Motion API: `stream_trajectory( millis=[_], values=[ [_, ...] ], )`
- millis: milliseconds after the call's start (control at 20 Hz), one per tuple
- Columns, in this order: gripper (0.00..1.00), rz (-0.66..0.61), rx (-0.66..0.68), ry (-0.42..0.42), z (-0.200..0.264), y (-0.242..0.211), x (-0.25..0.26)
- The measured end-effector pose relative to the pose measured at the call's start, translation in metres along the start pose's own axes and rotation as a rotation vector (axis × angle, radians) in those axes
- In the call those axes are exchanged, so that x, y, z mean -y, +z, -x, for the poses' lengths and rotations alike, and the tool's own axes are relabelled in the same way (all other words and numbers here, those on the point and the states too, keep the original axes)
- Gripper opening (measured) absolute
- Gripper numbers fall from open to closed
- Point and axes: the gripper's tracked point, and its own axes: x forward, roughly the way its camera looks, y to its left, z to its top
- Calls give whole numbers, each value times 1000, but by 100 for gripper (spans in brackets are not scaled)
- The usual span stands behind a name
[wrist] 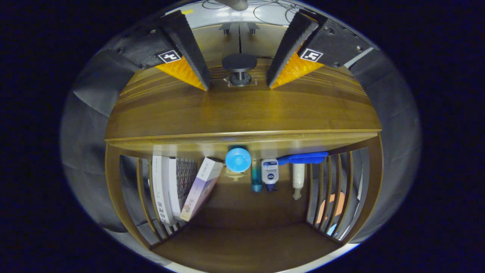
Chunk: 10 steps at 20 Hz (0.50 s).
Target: Pull open the drawer, take out the items inside it, and place them on the countertop above the cabinet.
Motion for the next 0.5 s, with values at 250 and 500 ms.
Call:
stream_trajectory(
  millis=[250, 500],
  values=[
    [99, 3, -29, 33, 28, 23, -2],
    [99, 59, 54, 66, 114, 64, -8]
  ],
)
